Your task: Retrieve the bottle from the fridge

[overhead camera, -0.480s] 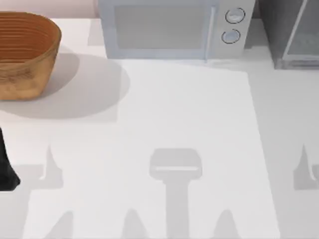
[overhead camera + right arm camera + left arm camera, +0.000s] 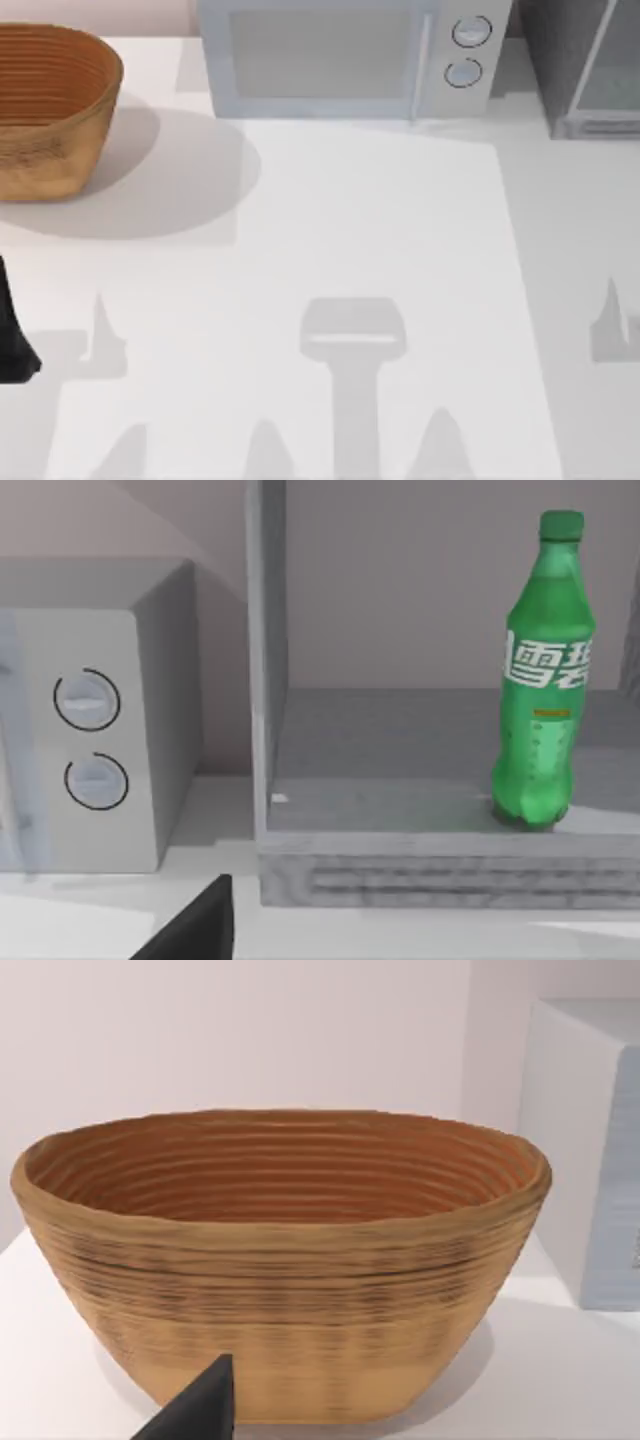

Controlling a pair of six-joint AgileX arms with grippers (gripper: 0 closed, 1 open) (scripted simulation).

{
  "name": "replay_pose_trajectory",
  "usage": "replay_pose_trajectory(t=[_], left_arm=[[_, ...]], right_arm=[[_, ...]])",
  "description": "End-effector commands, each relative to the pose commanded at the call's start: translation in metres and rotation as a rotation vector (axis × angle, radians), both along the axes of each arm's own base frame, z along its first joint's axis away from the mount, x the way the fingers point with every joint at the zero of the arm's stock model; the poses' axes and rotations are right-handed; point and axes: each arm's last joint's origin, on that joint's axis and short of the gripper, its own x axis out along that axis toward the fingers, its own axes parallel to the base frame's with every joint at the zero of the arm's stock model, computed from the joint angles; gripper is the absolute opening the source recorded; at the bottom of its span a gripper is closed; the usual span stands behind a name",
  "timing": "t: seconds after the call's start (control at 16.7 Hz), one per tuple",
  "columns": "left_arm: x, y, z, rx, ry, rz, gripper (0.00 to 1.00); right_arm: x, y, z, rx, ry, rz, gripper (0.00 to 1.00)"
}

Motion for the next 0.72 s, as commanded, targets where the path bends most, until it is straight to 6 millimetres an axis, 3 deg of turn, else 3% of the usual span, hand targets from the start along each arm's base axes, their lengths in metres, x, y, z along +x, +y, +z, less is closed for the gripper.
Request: replay_pose_trajectory(t=[0.3, 0.72], left_arm=[[0.000, 0.000, 0.000, 0.000, 0.000, 0.000, 1.00], [0.000, 0.000, 0.000, 0.000, 0.000, 0.000, 1.00]], right_arm=[[0.033, -0.018, 0.005, -0.005, 0.006, -0.006, 1.00], [0.073, -0.059, -0.030, 0.018, 0.067, -0.002, 1.00]])
